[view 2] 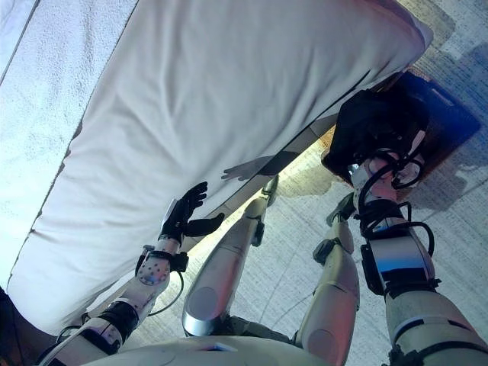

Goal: Pick up the clothes from the bed and place them into the basket

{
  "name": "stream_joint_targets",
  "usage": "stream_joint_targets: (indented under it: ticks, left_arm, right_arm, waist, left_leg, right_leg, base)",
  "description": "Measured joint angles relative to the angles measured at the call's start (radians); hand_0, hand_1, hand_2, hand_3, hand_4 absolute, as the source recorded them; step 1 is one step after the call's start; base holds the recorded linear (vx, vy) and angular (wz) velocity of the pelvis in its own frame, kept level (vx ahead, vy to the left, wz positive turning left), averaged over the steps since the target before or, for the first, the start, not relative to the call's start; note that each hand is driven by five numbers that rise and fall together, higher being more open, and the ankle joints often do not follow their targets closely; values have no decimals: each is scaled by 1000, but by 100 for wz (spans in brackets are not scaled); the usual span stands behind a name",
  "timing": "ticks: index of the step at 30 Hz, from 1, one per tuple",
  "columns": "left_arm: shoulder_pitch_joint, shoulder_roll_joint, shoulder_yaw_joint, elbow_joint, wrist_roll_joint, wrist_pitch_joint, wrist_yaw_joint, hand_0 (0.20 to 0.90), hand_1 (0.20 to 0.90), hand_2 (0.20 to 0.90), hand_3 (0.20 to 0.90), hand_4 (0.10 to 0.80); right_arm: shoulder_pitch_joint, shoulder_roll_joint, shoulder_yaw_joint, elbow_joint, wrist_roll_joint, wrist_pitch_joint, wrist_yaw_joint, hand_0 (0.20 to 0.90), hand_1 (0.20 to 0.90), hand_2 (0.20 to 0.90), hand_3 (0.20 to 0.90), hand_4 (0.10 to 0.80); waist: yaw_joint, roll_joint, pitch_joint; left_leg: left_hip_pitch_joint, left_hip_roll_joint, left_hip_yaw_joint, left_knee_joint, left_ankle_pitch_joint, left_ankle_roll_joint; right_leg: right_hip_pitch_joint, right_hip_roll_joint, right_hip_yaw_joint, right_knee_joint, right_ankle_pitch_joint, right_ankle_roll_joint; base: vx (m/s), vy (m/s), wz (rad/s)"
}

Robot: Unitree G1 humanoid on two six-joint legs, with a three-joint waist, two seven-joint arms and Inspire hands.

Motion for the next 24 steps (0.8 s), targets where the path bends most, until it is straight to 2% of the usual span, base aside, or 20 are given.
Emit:
stream_joint_targets:
  ticks: [5,14,18,22,24]
  left_arm:
    - [0,3,0,2,-14,-1,-9,900,900,900,900,800]
    - [0,3,0,2,-14,-2,-11,900,900,900,900,800]
    - [-2,3,1,6,-13,4,-15,900,900,900,900,800]
    - [0,3,2,27,-12,25,-27,900,900,900,900,800]
    - [1,3,23,53,-9,44,-32,900,900,900,900,800]
  right_arm:
    - [0,-14,0,6,0,39,40,900,900,900,900,800]
    - [29,-13,-5,62,59,52,115,900,900,900,900,800]
    - [89,-3,-17,63,81,49,139,900,900,900,900,800]
    - [207,43,-24,89,87,44,164,900,900,900,900,800]
    - [276,83,-27,96,88,43,163,900,900,900,900,800]
  waist:
    - [0,0,0]
    - [-12,1,0]
    - [-14,0,0]
    - [-23,-3,-2]
    - [-39,-19,-9]
  left_leg:
    - [7,0,2,0,0,0]
    - [78,0,5,-8,0,0]
    - [116,3,5,-18,-5,0]
    - [194,8,0,-44,-13,-9]
    - [239,16,2,-65,-15,-8]
  right_leg:
    - [2,1,4,2,1,-1]
    - [65,2,16,-1,0,0]
    - [108,13,16,-23,-4,2]
    - [199,29,9,-73,-5,0]
    - [251,38,5,-108,-4,2]
  base:
    - [6,43,-3]
    - [16,-19,-2]
    - [45,-94,-2]
    - [90,-50,2]
    - [172,-26,-4]
